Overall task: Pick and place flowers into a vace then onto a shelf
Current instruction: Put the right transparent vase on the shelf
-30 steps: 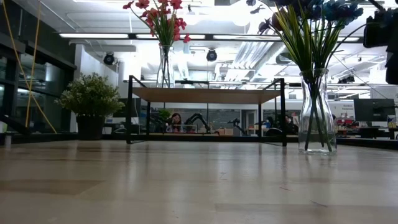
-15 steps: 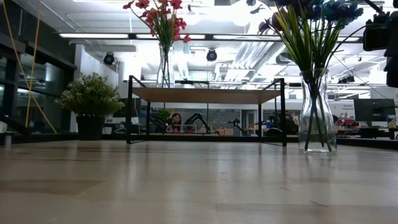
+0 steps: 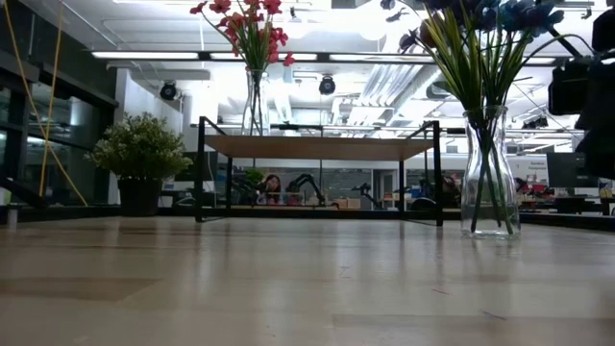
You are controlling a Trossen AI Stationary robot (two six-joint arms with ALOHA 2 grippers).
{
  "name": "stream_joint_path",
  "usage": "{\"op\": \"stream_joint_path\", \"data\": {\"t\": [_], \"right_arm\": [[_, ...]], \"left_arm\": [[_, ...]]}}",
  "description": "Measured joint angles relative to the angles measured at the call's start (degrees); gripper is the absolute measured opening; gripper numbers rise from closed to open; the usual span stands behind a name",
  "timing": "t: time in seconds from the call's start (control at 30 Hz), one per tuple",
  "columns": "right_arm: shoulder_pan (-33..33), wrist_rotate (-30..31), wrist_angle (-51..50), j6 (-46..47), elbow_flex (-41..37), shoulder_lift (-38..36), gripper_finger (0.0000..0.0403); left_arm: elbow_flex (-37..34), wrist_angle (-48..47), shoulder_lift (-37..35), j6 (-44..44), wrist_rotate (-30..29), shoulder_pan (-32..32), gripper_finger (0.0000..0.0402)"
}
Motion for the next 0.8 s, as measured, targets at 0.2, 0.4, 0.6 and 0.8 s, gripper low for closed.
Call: {"op": "stream_joint_path", "data": {"t": [0.2, 0.4, 0.6, 0.8], "right_arm": [[0.09, 1.51, 2.47, 0.91, -0.37, -0.1, 0.0114], [1.41, 4.48, 5.23, 4.76, -1.11, 0.05, 0.0114], [3.42, 7.73, 4.51, 6.9, -1.04, 0.08, 0.0114], [3.47, 6.82, 2.45, 9.52, -0.57, 0.9, 0.0114]], "left_arm": [[0.0, 0.01, 0.0, 0.0, -0.02, -0.01, 0.0392], [0.0, 0.02, 0.0, 0.0, -0.01, -0.02, 0.0392], [0.0, 0.02, 0.0, 0.0, -0.02, 0.0, 0.0392], [0.0, -0.35, 0.0, 0.0, -0.02, 0.0, 0.0392]]}}
